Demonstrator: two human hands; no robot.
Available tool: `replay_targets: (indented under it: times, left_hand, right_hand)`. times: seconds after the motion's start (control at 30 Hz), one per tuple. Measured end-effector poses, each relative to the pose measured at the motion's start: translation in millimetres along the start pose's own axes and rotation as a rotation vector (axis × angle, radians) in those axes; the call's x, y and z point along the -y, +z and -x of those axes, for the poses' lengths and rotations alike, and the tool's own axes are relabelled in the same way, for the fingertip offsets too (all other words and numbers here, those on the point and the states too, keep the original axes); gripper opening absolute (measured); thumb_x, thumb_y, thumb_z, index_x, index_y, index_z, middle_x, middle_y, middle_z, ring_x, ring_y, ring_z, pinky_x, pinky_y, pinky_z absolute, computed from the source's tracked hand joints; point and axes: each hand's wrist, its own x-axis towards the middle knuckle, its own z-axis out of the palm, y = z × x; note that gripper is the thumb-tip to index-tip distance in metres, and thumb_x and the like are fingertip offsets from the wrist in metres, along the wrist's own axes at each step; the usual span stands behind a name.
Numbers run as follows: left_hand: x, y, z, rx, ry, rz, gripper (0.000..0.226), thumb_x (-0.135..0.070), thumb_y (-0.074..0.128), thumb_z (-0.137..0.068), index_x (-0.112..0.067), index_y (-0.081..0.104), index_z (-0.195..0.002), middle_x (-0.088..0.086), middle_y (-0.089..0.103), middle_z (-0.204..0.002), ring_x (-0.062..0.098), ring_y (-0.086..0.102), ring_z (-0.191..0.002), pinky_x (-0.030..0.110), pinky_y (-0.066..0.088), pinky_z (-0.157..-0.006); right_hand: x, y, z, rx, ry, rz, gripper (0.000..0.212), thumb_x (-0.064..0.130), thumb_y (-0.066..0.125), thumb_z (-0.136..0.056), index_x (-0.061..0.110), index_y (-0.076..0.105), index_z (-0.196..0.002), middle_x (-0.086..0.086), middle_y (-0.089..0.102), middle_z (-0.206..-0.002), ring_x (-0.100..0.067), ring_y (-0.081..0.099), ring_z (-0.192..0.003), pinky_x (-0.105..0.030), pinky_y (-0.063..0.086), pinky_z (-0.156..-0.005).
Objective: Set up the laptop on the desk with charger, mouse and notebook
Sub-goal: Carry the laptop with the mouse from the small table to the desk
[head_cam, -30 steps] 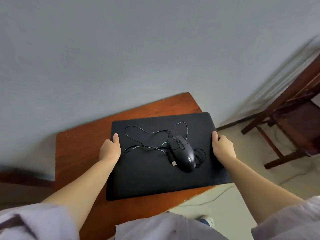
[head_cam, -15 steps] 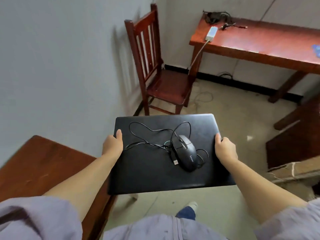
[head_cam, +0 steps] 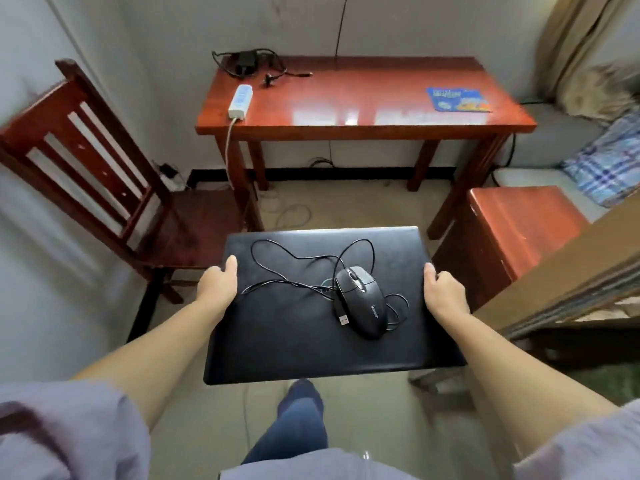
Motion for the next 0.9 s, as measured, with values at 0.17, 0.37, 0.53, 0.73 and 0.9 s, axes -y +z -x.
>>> replay_targets:
  times: [0.17,0.37,0.53,0.73,0.9]
  left_hand:
    - [-84.6,61.9,-73.9,0.043,0.052,-0.031,0.062,-0.045,0.036,-0.096,0.009,0.048,-0.126,0.026,0.050,-0.134,0.041,0.046,-0.123,0.042,0.037,-0.101]
    - [-212.9,130.2,-169.8,0.104,0.056,-0.044,0.063,-0.046,0.035,-0.096,0.008,0.049,-0.124,0.026,0.052,-0.132,0.041,0.047,-0.121,0.041,0.038,-0.100]
    - [-304.2,176.2,-229.1,0.128,0.101,-0.090,0.062,-0.046,0.034,-0.096,0.008,0.052,-0.121,0.026,0.054,-0.129,0.040,0.049,-0.119,0.041,0.039,-0.097]
    - [-397.4,233.8,-319.4,0.084,0.071,-0.067,0.062,-0.046,0.034,-0.096,0.009,0.052,-0.121,0.027,0.054,-0.128,0.041,0.050,-0.117,0.040,0.040,-0.096]
    - [-471.4,266.9,-391.5,0.035,0.024,-0.047,0.060,-0.044,0.035,-0.097,0.010,0.053,-0.117,0.029,0.055,-0.126,0.042,0.051,-0.116,0.042,0.041,-0.095]
  right_hand:
    - [27.1,-12.2,-107.0,-0.016,0.032,-0.012,0.063,0.049,0.026,-0.096,-0.004,0.054,-0.117,-0.026,0.056,-0.124,-0.040,0.052,-0.115,-0.043,0.041,-0.093]
    - [80.1,-40.0,-245.9,-0.045,0.082,-0.034,0.062,0.047,0.027,-0.096,-0.005,0.053,-0.118,-0.027,0.056,-0.125,-0.041,0.051,-0.116,-0.043,0.040,-0.094]
    - [113.0,-64.7,-342.7,-0.078,0.120,-0.009,0.062,0.047,0.025,-0.097,-0.005,0.053,-0.117,-0.029,0.054,-0.126,-0.043,0.049,-0.117,-0.045,0.039,-0.096]
    - [175.3,-74.7,-488.9,-0.046,0.049,0.003,0.063,0.045,0.025,-0.097,-0.008,0.055,-0.114,-0.030,0.056,-0.122,-0.042,0.052,-0.112,-0.043,0.041,-0.092]
    - [231.9,-78.6,-602.5,-0.001,-0.015,-0.013,0.060,0.041,0.025,-0.099,-0.009,0.053,-0.116,-0.031,0.056,-0.123,-0.042,0.051,-0.112,-0.042,0.039,-0.093]
